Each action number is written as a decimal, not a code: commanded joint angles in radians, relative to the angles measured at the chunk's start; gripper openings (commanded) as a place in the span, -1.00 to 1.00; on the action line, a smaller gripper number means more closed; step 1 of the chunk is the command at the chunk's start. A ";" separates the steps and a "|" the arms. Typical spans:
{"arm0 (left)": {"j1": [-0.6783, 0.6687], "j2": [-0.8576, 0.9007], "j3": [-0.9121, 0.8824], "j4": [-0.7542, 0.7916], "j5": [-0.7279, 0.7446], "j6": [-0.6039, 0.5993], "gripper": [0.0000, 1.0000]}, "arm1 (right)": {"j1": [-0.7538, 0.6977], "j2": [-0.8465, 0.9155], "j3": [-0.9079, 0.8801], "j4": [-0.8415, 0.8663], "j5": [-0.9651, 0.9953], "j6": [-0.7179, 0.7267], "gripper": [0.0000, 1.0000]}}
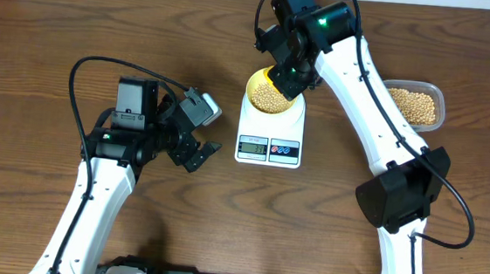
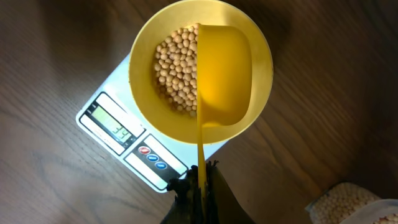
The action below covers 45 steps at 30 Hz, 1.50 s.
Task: Scoop item into bowl and weigh 50g on scale
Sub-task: 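Tilt the scoop to pour soybeans into the yellow bowl, then carry the yellow scoop right and dip it into the soybean tub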
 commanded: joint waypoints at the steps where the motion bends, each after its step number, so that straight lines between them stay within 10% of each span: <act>1: 0.003 0.006 0.002 -0.003 -0.006 0.017 0.95 | 0.012 0.006 0.025 -0.001 0.019 -0.018 -0.98; 25: 0.003 0.006 0.002 -0.003 -0.006 0.017 0.95 | 0.055 0.005 0.025 0.000 0.156 -0.026 -0.98; 45: 0.003 0.006 0.002 -0.003 -0.006 0.017 0.95 | -0.410 -0.064 0.138 -0.265 -0.269 0.110 -0.97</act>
